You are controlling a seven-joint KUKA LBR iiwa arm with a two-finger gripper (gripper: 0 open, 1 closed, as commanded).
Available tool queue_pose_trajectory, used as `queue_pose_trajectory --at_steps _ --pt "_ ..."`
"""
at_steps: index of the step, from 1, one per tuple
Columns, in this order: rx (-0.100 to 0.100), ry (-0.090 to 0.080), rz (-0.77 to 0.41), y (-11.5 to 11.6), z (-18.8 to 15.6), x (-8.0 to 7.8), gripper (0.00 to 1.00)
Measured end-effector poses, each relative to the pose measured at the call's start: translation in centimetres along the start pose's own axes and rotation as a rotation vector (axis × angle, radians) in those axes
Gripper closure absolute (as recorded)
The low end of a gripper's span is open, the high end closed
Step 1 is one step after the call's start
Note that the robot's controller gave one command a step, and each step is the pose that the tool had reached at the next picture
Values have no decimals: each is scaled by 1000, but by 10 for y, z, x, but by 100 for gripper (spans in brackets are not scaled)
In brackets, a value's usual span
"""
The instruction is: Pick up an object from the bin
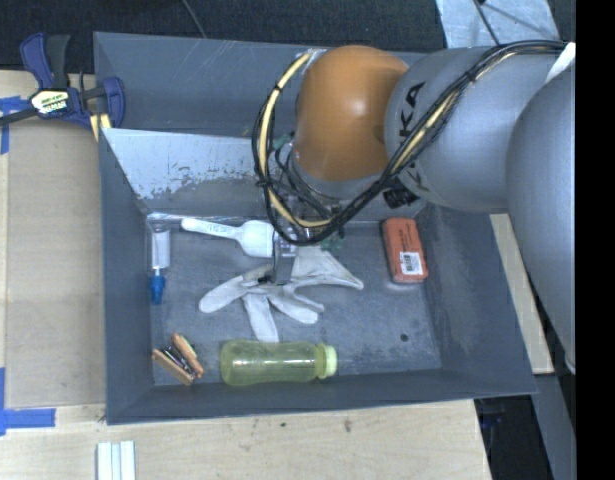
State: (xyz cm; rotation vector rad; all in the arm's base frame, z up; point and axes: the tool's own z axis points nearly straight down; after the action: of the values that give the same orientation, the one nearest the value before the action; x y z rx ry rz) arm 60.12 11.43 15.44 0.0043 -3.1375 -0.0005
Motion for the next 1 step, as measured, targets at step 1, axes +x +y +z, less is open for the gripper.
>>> queue_pose_trajectory --at_steps 1 --pt "-1 -7 2 -1 -5 -1 0"
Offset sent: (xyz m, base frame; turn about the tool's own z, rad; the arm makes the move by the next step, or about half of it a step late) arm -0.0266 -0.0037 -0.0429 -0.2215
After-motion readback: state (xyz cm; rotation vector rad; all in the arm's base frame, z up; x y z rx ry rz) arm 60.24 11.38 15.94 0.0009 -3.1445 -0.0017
